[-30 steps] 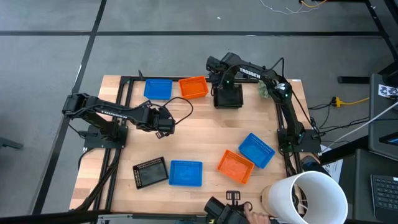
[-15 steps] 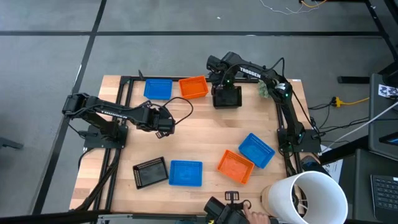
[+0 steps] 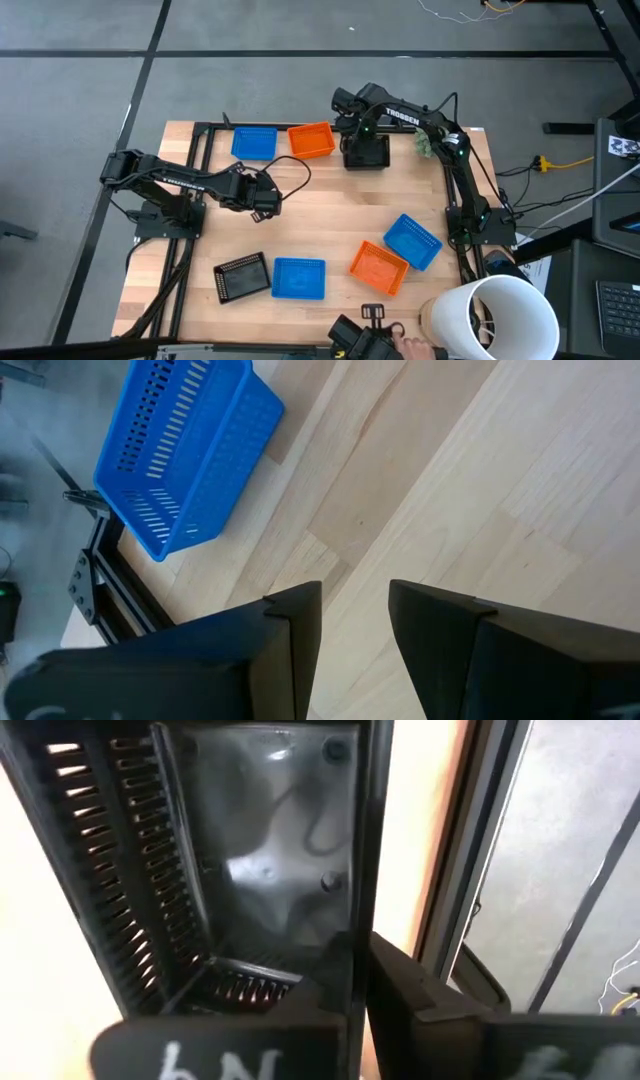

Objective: Stack baskets by color
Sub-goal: Stack the middle right black bin on the top black bin

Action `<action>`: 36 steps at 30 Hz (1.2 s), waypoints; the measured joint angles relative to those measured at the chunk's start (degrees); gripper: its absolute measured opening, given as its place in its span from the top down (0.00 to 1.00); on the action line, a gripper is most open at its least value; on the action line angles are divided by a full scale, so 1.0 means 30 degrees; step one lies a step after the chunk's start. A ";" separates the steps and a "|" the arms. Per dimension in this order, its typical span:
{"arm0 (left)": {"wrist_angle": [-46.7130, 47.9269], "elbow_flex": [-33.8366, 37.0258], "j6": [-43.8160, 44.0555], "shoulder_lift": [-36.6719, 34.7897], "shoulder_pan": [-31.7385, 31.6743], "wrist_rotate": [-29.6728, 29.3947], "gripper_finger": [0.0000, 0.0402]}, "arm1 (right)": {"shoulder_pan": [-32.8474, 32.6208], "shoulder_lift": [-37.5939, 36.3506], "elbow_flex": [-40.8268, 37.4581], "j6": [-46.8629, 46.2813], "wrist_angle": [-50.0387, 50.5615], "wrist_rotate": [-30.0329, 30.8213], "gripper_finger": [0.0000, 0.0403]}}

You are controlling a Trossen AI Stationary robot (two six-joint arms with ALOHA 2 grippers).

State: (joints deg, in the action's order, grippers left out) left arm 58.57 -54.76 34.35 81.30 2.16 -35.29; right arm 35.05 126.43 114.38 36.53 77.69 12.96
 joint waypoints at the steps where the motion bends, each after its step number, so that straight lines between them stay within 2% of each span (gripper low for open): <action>1: 0.0000 0.0000 0.0001 0.0000 -0.0001 0.0000 0.72 | 0.0000 -0.0007 0.0105 -0.0007 0.0239 -0.0008 0.98; 7: -0.0012 0.0000 0.0000 0.0000 -0.0001 0.0000 0.72 | 0.0000 -0.0019 0.1487 0.0052 0.1108 -0.0037 0.99; 10: -0.0052 0.0000 0.0000 0.0000 -0.0001 0.0000 0.72 | 0.0031 -0.0029 0.2059 0.0954 0.1584 -0.1238 0.99; 18: -0.0080 0.0000 0.0000 0.0000 -0.0001 0.0003 0.72 | 0.0425 0.0052 0.2130 0.0994 0.1957 -0.3064 0.99; 26: -0.0117 0.0000 0.0000 0.0004 0.0001 0.0007 0.72 | 0.0401 0.1081 0.2125 0.0935 0.2034 -0.3566 0.98; 36: -0.0124 0.0000 0.0000 0.0007 0.0002 0.0102 0.72 | 0.0408 0.1399 0.2123 0.0852 0.1785 -0.3488 0.77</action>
State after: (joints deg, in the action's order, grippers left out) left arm 58.19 -54.76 34.35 81.32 2.16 -34.98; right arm 36.27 130.63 120.75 39.09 83.04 2.50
